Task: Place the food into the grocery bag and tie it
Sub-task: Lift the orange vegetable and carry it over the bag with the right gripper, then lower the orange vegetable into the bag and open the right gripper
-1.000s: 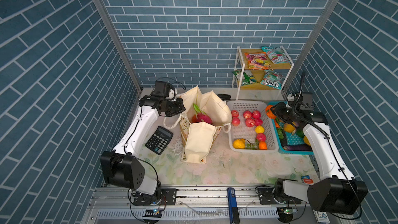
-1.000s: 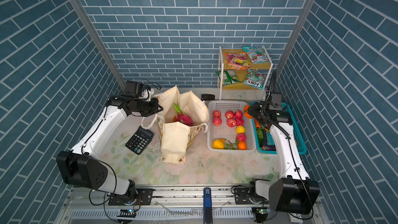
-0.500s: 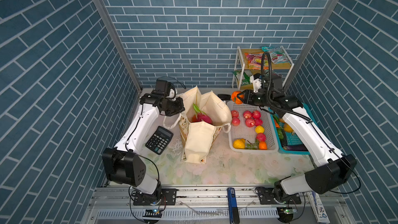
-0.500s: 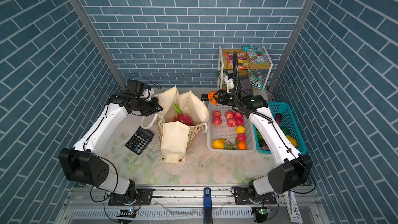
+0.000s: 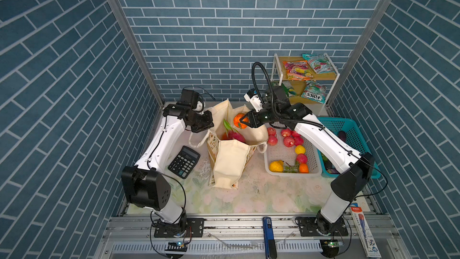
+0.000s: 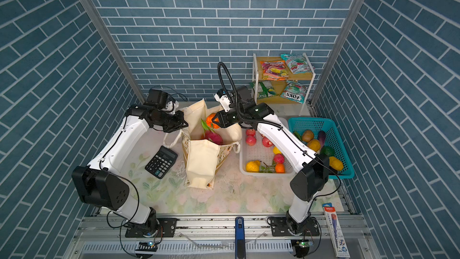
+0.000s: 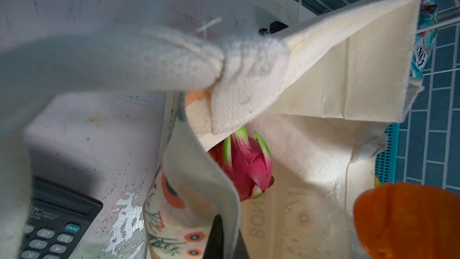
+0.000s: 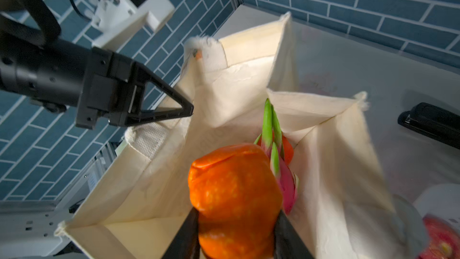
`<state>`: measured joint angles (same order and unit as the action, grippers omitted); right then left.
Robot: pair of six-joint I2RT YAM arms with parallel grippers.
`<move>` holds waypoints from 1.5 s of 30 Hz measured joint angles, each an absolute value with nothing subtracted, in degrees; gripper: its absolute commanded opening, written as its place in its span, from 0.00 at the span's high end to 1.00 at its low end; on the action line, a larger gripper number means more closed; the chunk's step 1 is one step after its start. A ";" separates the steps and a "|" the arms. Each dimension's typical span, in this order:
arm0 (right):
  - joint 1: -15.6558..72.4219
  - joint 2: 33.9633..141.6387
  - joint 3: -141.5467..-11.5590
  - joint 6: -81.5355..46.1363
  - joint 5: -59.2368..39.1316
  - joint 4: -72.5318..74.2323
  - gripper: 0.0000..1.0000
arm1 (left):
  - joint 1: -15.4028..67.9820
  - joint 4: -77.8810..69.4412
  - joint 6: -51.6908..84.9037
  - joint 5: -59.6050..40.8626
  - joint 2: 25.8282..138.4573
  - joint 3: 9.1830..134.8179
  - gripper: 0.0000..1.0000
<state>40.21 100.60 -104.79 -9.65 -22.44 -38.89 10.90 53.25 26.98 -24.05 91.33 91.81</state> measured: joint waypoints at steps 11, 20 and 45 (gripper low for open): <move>43.00 108.71 -114.48 1.69 -21.89 -49.78 0.68 | 10.90 54.85 26.98 -23.99 92.99 94.48 1.00; 43.86 110.93 -114.54 4.40 -22.26 -53.34 0.68 | 10.90 54.98 26.98 -23.73 93.23 94.50 1.00; 45.28 114.61 -110.98 4.84 -28.53 -54.61 0.68 | 10.90 55.00 25.96 -22.98 94.43 95.02 1.00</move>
<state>45.28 114.61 -110.98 4.84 -28.53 -54.61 10.90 55.00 25.96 -22.98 94.43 95.02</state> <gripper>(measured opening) 0.419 0.055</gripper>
